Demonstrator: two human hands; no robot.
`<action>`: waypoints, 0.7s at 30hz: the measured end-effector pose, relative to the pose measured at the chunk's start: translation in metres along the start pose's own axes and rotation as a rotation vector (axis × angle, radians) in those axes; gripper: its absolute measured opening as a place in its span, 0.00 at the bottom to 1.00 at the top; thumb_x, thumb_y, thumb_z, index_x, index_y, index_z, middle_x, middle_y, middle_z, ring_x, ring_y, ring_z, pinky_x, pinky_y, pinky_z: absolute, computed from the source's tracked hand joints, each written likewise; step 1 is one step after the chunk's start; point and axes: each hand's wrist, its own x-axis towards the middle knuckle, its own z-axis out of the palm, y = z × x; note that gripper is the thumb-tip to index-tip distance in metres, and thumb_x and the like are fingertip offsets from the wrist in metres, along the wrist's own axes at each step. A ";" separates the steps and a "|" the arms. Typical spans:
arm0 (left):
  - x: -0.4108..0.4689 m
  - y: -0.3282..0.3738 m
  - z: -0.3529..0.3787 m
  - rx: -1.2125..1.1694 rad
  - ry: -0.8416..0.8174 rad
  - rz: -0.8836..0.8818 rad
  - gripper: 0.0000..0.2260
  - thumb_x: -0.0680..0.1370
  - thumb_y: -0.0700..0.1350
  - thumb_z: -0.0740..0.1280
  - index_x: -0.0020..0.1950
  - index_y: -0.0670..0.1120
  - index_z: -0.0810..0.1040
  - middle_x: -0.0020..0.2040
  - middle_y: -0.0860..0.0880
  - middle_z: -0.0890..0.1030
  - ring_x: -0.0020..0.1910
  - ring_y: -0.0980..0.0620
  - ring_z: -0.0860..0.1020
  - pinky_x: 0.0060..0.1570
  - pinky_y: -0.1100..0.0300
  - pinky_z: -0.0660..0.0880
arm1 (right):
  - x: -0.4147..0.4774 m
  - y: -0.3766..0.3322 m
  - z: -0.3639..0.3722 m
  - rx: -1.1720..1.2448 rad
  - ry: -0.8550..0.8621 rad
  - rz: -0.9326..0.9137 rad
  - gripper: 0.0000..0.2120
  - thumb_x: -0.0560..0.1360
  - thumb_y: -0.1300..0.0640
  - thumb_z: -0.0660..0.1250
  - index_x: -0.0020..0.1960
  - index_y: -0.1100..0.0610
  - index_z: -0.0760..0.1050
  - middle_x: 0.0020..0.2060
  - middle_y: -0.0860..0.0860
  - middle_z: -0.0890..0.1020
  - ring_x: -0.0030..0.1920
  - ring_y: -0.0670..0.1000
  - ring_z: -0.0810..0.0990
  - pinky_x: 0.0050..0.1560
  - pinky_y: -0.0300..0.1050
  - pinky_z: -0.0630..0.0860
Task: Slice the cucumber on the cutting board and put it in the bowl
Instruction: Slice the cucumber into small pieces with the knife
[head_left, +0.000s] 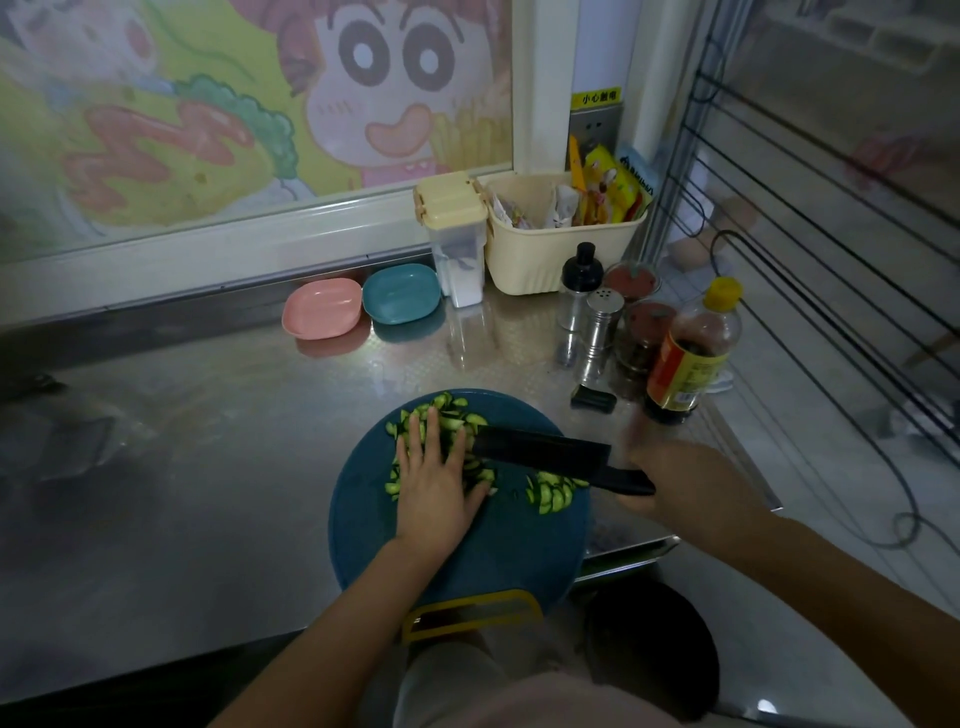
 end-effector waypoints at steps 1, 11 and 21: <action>0.000 -0.001 0.000 -0.017 -0.004 -0.007 0.33 0.72 0.59 0.68 0.72 0.44 0.67 0.74 0.35 0.56 0.74 0.35 0.50 0.70 0.40 0.49 | -0.002 0.005 0.002 0.043 0.007 0.034 0.05 0.77 0.47 0.63 0.49 0.48 0.72 0.42 0.47 0.77 0.42 0.47 0.76 0.40 0.38 0.69; -0.021 -0.005 -0.006 -0.331 -0.040 -0.163 0.32 0.79 0.60 0.54 0.75 0.50 0.40 0.77 0.45 0.42 0.76 0.45 0.42 0.73 0.52 0.43 | -0.011 -0.001 0.076 0.320 0.087 0.341 0.17 0.81 0.48 0.54 0.55 0.61 0.72 0.45 0.56 0.80 0.46 0.54 0.79 0.45 0.45 0.73; -0.055 -0.014 0.000 -0.503 -0.051 -0.358 0.32 0.79 0.56 0.55 0.77 0.49 0.42 0.78 0.50 0.42 0.74 0.44 0.57 0.66 0.48 0.66 | -0.024 -0.022 0.110 0.220 0.058 0.311 0.16 0.81 0.47 0.53 0.55 0.59 0.70 0.49 0.55 0.81 0.49 0.53 0.81 0.40 0.41 0.67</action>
